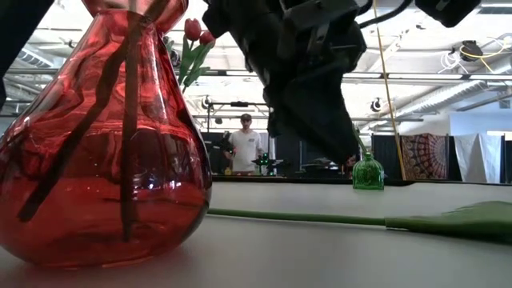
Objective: Sort flowers into vase by color
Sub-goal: Put the black flower into the red vase
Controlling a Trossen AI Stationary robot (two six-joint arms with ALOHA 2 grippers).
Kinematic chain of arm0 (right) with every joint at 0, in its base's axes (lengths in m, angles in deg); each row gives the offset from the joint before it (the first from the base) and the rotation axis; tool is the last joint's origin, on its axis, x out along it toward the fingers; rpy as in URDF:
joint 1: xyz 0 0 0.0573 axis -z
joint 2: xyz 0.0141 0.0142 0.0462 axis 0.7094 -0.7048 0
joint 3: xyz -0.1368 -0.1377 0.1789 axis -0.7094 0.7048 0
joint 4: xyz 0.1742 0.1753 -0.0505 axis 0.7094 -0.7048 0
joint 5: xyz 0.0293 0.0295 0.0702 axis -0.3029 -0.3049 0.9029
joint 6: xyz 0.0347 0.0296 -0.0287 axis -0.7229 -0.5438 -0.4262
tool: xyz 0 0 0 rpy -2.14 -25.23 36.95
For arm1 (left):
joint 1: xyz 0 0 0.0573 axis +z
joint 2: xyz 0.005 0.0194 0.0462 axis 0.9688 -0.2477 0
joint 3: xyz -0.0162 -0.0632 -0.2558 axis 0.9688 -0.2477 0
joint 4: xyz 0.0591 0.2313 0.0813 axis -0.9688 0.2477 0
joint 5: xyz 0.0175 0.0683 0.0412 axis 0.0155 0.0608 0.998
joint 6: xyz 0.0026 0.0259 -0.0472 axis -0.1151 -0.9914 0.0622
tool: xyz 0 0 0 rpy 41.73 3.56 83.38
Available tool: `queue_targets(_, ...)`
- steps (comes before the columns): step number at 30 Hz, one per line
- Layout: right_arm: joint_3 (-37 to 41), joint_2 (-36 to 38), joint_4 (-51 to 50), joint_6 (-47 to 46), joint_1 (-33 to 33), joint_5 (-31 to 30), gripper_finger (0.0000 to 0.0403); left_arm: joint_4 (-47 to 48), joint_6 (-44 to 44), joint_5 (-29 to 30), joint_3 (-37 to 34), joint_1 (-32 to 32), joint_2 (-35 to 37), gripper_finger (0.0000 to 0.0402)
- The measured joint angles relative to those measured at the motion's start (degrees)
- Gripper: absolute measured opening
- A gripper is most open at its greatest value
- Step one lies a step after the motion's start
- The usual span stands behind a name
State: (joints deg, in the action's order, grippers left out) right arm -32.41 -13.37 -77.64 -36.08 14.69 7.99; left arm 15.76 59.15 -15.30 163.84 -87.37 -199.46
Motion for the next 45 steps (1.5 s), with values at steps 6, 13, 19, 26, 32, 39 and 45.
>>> queue_targets(6,0.00,0.21,-1.46,3.58,0.00,-1.11,0.0153,-0.48,-0.03,-2.67,0.00,-1.52,-1.03,0.0123)
queue_targets(13,0.00,0.13,-7.08,7.33,0.00,-6.39,0.0153,-1.60,-0.24,-2.97,0.00,-3.86,-1.13,0.0123)
queue_targets(19,0.00,0.11,-8.11,9.05,0.02,-10.02,0.0153,-1.34,-0.23,-2.61,0.00,-4.16,-1.14,0.0123)
queue_targets(26,0.00,0.11,-8.11,6.03,0.02,-9.33,0.0153,-1.22,1.21,-2.50,0.02,-4.19,-1.34,0.0123)
queue_targets(32,0.00,0.08,-8.11,-0.45,0.02,-9.26,0.0153,-1.20,1.40,-3.10,0.02,-4.41,-1.59,0.0123)
queue_targets(39,0.00,-1.13,-8.13,-7.84,0.02,-9.45,0.0153,-1.15,1.30,-2.70,0.02,-4.95,-1.59,0.0123)
queue_targets(45,0.00,-4.89,-8.12,-7.95,0.02,-9.19,0.0153,-1.38,2.57,-2.12,0.02,-6.55,-1.59,0.0123)
